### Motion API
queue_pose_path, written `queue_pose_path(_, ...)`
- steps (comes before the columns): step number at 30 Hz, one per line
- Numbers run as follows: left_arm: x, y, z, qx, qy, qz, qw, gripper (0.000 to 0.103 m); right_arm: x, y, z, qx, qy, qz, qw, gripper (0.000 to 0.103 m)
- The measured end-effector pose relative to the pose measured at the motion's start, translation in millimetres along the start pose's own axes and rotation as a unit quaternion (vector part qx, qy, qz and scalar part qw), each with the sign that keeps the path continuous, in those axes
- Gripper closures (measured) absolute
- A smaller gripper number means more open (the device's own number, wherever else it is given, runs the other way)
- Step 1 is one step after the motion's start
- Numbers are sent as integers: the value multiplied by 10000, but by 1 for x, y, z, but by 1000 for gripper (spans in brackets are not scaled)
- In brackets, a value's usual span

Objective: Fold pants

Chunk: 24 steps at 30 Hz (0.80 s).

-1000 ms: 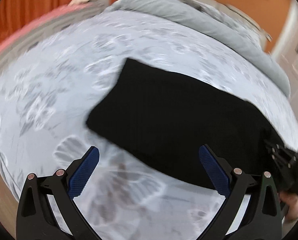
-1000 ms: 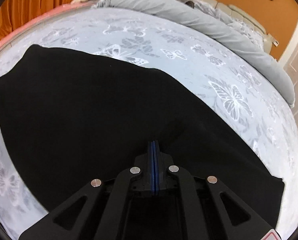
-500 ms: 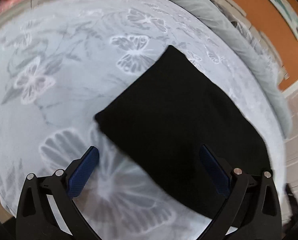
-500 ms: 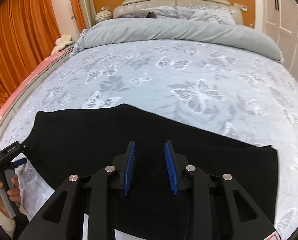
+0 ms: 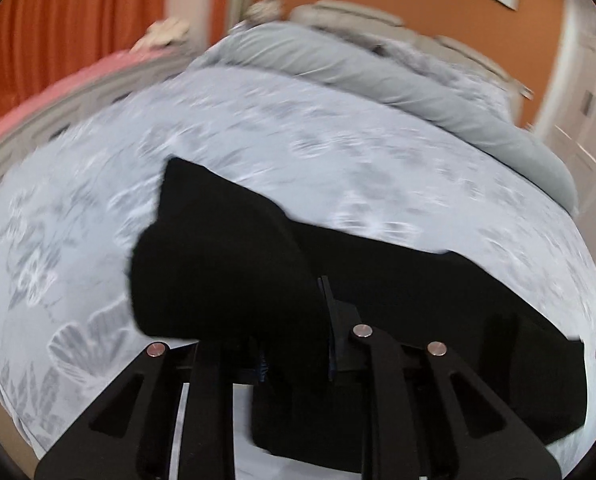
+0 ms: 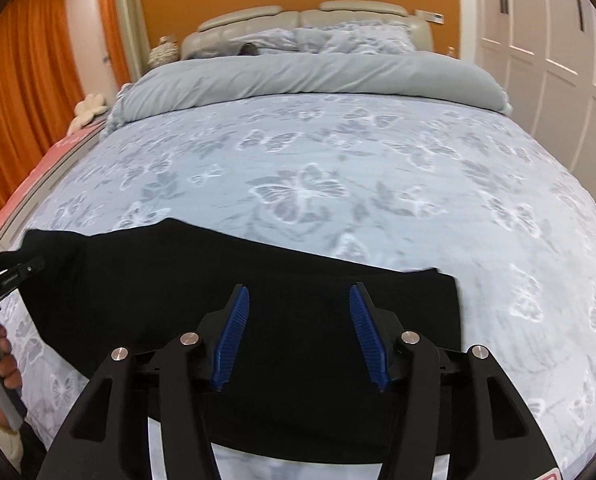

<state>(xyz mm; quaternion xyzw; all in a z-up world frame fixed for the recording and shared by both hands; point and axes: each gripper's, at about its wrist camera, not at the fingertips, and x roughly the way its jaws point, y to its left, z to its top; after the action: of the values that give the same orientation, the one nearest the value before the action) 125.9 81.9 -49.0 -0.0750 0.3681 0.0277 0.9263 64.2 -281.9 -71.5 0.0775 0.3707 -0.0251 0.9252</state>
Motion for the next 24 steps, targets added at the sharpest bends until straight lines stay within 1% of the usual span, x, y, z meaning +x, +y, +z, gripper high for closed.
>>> queue_pose_path(2,-6,-33,-6,378,-92,-132,9992,84,-2,-9,-1,49,-14,-45,10000,51)
queue_pose_path(4,-10,-64,-16,763,-176,-300,9965,84,-3,-17,-2,103,-14,-91,9999,51)
queue_pose_path(6,-9,-93,-28,1150,-102,-528,9919,83,-1,-24,-3,150,23,-155,9998,51)
queue_pose_path(7,-10,-99,-35,1251,-39,-598,9903,82,0,-27,-3,160,53,-168,9997,51)
queue_pose_path(8,-4,-111,-44,1410,153,-710,9873,71,3,-30,-3,182,97,-200,9996,51)
queue_pose_path(9,5,-121,-54,1543,458,-918,9827,58,4,-32,-2,194,125,-217,9995,51)
queue_pose_path(10,13,-127,-62,1630,731,-1108,9777,24,7,-34,-2,210,181,-234,9993,51)
queue_pose_path(11,20,-133,-72,1662,962,-1171,9744,11,9,-36,-1,217,208,-246,9992,51)
queue_pose_path(12,12,-137,-80,1719,738,-998,9773,12,10,-36,1,233,224,-251,9992,51)
queue_pose_path(13,3,-139,-82,1811,503,-907,9780,12,10,-36,2,246,220,-228,9992,51)
queue_pose_path(14,-15,-143,-85,2073,163,-952,9735,10,8,-35,3,258,206,-172,9993,51)
queue_pose_path(15,-25,-145,-85,2226,-9,-968,9701,8,6,-33,5,270,173,-105,9994,49)
queue_pose_path(16,-38,-145,-84,2359,-245,-928,9670,6,3,-28,8,282,132,-13,9995,41)
queue_pose_path(17,-55,-140,-81,2405,-621,-845,9650,5,2,-23,9,285,118,108,9995,37)
queue_pose_path(18,-64,-133,-79,2363,-815,-838,9646,5,2,-19,10,288,119,219,9993,34)
queue_pose_path(19,-70,-126,-77,2300,-929,-836,9652,5,5,-10,10,286,183,479,9983,34)
queue_pose_path(20,-74,-114,-70,2177,-969,-798,9679,5,8,-3,10,277,249,636,9973,34)
queue_pose_path(21,-73,-107,-68,2101,-915,-767,9704,5,13,9,9,260,377,879,9951,34)
queue_pose_path(24,-51,-67,-46,1591,-443,-448,9852,5,29,39,5,140,712,1311,9887,34)
